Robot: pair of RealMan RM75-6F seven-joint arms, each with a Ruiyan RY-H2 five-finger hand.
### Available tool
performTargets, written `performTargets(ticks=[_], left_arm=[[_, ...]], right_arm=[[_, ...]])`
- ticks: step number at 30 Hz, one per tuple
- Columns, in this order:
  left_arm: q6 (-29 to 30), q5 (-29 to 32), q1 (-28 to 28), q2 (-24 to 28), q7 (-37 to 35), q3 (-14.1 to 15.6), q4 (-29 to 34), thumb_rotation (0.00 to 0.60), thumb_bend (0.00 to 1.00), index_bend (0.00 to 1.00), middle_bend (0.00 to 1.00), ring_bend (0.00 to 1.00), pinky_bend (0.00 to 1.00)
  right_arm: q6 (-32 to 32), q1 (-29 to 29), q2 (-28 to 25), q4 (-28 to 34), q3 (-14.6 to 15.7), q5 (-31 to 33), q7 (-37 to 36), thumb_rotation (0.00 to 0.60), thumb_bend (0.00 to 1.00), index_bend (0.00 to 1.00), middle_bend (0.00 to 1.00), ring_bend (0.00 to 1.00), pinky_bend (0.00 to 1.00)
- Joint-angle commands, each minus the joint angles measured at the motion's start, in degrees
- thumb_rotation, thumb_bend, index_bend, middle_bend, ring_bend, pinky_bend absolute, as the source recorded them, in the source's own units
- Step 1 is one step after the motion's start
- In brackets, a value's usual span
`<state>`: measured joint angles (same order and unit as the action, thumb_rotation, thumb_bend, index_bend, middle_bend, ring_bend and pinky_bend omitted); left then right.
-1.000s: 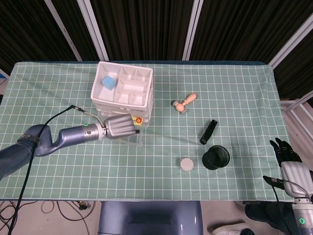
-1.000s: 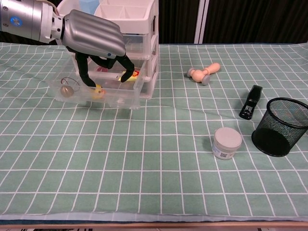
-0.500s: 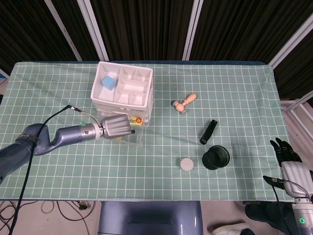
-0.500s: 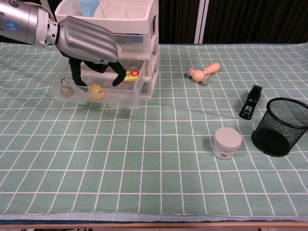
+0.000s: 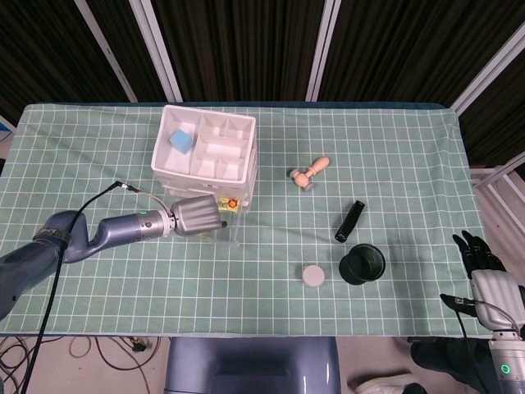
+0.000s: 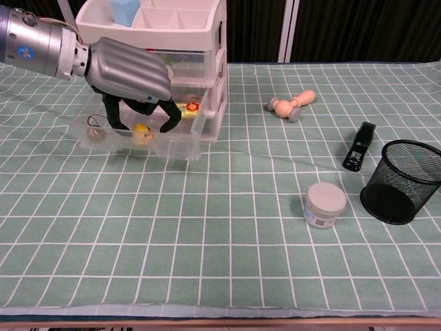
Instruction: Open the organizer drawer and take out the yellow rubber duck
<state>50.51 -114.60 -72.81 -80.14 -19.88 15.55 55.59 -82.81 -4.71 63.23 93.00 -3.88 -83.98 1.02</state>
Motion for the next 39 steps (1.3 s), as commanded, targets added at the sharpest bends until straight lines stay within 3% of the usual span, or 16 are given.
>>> performTargets(ticks=[1, 11, 26, 31, 39], left_arm=[[0.06, 0.13, -0.17, -0.20, -0.22, 0.17, 0.02, 0.600, 0.18, 0.48, 1.00, 1.00, 1.00], [0.76, 1.04, -0.40, 0.28, 0.01, 0.25, 0.62, 0.600, 0.36, 0.57, 1.00, 1.00, 1.00], [2.77, 3.47, -1.25, 4.84, 2.93, -2.61, 4.16, 0.600, 0.38, 0.58, 1.00, 1.00, 1.00], [3.61, 4.66, -1.54, 7.34, 4.48, -4.53, 9.03, 0.600, 0.38, 0.58, 1.00, 1.00, 1.00], [5.12, 2.10, -2.51, 11.25, 7.28, -4.92, 19.77, 0.600, 0.38, 0.58, 1.00, 1.00, 1.00]], right_arm=[[-0.05, 0.00, 0.03, 0.01, -0.01, -0.06, -0.15, 0.600, 0.08, 0.00, 0.00, 0.00, 0.23], [-0.15, 0.05, 0.00, 0.07, 0.00, -0.15, -0.55, 0.600, 0.09, 0.00, 0.00, 0.00, 0.23], [0.00, 0.05, -0.05, 0.20, 0.02, -0.04, -0.81, 0.600, 0.08, 0.00, 0.00, 0.00, 0.23], [-0.04, 0.07, -0.05, 0.22, 0.04, -0.09, -0.79, 0.600, 0.09, 0.00, 0.00, 0.00, 0.23], [-0.12, 0.15, -0.17, 0.34, 0.09, -0.17, -0.96, 0.600, 0.09, 0.00, 0.00, 0.00, 0.23]])
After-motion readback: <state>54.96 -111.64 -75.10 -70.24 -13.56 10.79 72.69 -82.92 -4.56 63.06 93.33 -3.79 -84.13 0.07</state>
